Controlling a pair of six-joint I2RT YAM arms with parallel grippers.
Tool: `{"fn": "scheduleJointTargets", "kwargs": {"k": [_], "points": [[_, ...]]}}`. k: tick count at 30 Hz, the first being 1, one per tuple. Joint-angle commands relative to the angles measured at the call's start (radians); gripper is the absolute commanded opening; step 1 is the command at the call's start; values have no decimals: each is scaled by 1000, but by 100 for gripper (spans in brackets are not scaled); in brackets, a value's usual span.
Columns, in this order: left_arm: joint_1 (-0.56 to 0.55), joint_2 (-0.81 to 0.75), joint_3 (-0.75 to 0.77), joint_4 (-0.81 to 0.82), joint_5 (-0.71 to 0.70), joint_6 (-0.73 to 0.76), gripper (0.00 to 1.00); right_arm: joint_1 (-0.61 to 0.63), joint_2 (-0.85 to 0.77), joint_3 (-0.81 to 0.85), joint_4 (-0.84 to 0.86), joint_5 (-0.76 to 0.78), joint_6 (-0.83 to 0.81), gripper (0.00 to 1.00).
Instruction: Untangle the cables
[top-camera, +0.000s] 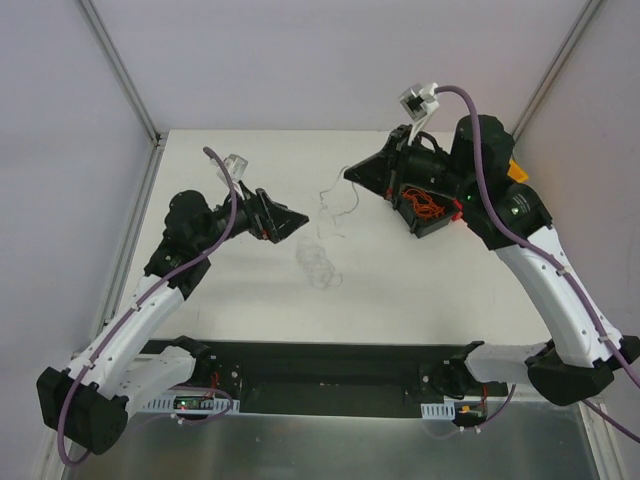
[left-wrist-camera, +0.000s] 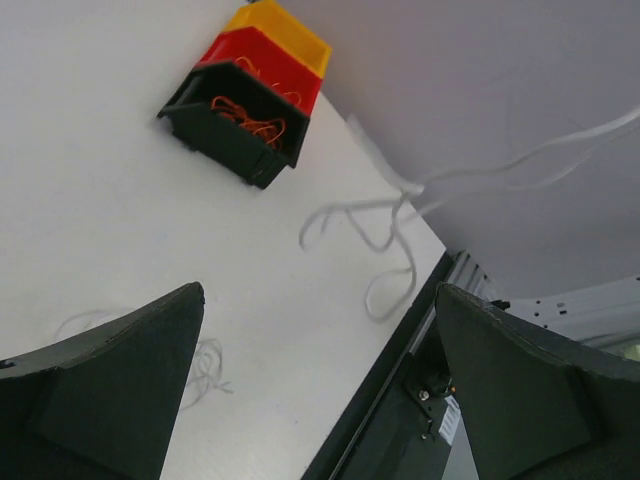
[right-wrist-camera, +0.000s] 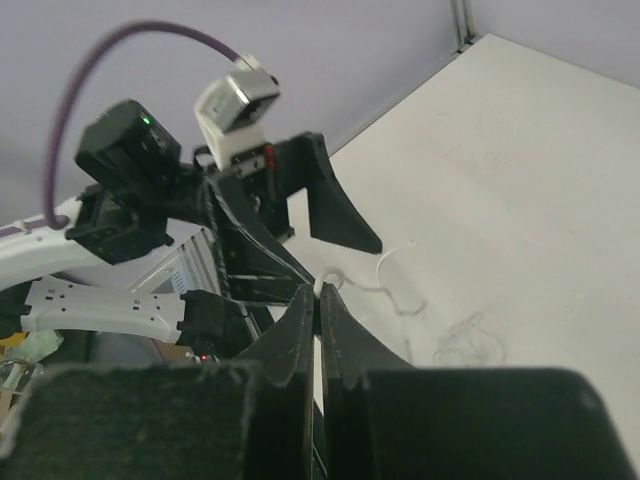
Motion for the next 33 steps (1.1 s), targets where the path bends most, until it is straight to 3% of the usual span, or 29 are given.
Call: {"fn": "scheduleJointTargets", "kwargs": {"k": [1, 6, 8, 13, 18, 25, 33], "points": [[6, 42, 136, -50, 120, 38, 99, -36, -116, -76, 49, 20, -59, 0], [-8, 136, 220, 42, 290, 15, 99, -50, -158, -131, 39, -14, -59, 0], [-67, 163, 235, 103, 332, 3, 99, -50, -164, -144, 35, -19, -53, 0], [-235, 203, 289, 39, 55, 118, 99, -50, -169, -154, 45, -28, -33, 0], [-244, 297, 326, -6, -140, 60, 96, -50, -162, -157, 89, -74, 18, 0], [-246, 375, 357, 20, -194, 17, 90, -50, -178, -168, 115, -95, 47, 0], [-246, 479, 355, -15, -324, 23, 90, -50, -175, -150, 226, -147, 157, 0]]}}
